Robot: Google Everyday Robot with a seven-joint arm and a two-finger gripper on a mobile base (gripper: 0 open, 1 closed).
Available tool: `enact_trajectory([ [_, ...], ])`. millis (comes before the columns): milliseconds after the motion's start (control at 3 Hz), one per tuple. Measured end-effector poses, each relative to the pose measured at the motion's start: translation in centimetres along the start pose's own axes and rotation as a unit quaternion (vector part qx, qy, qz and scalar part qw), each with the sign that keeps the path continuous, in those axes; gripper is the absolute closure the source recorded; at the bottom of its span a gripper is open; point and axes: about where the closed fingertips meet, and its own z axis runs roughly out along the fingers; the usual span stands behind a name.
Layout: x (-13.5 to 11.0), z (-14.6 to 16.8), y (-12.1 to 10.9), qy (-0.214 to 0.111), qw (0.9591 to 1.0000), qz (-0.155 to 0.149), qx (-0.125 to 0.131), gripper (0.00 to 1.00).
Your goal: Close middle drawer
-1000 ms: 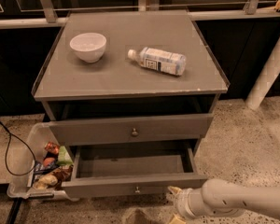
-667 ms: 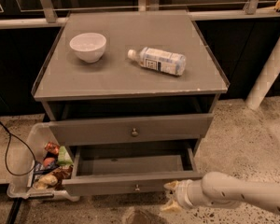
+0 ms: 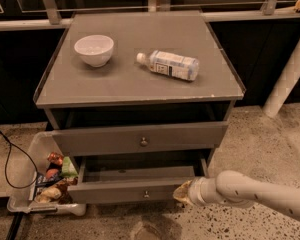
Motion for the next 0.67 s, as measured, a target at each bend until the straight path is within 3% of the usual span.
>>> enact_trajectory([
  [333, -0.89, -0.41, -4.23, 0.004, 0.9994, -0.005, 0.035, 1.00],
  [667, -0.84, -0.47, -4.13, 0.004, 0.9994, -0.005, 0.035, 0.83],
])
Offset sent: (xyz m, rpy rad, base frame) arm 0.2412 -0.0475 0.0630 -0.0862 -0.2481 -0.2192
